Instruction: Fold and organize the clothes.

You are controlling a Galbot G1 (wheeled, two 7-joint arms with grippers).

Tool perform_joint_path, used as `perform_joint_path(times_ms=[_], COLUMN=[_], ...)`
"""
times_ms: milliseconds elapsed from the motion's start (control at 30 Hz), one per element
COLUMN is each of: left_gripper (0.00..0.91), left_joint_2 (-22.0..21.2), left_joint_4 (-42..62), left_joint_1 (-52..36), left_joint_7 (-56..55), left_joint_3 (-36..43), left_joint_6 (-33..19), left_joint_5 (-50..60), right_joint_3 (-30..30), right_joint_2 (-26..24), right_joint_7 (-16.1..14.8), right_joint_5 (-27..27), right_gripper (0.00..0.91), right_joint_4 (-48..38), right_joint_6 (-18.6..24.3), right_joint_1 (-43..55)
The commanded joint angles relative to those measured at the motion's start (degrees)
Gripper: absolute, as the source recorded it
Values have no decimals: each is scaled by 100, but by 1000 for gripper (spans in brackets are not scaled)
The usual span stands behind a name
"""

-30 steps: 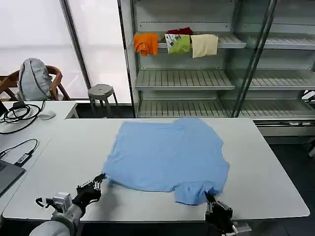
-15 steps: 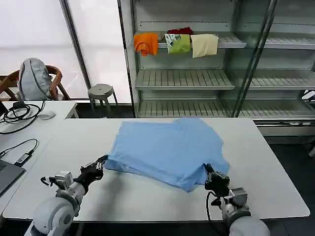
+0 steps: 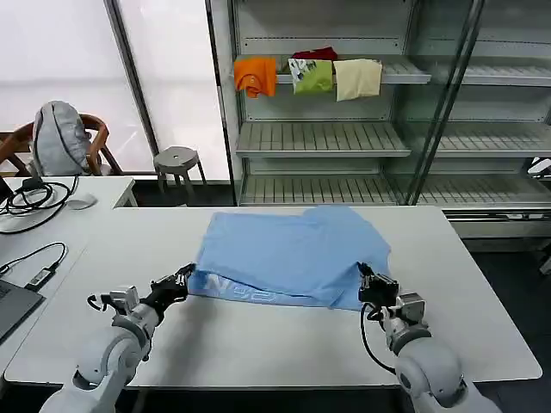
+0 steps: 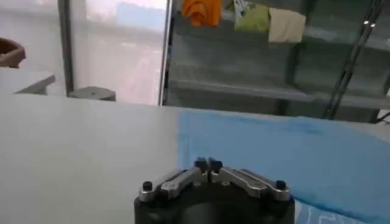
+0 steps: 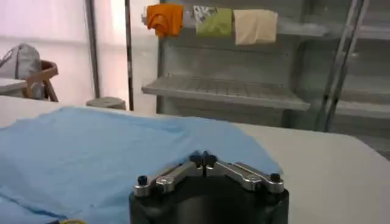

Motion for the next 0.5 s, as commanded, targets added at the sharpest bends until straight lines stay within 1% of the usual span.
perform_joint_path(times_ms=[33, 167, 500], left_gripper=[20, 10, 10], left_joint_2=[-60, -41, 15], left_joint_4=[299, 320, 358], left_joint_1=[-186, -136, -146], left_joint_7=[29, 39, 76], left_joint_3=[57, 18, 20], left_joint_6=[-1, -3, -12], left_joint_5=[-3, 6, 39], right_joint_3=[-24, -27, -66], right_joint_2=[9, 77, 129], right_joint_7=[-60, -21, -64], right_joint_5=[-11, -54, -47], right_gripper=[0, 0, 0], right_joint_4=[-358, -493, -577], right_joint_6=[-3, -19, -11], right_joint_1=[264, 324, 452])
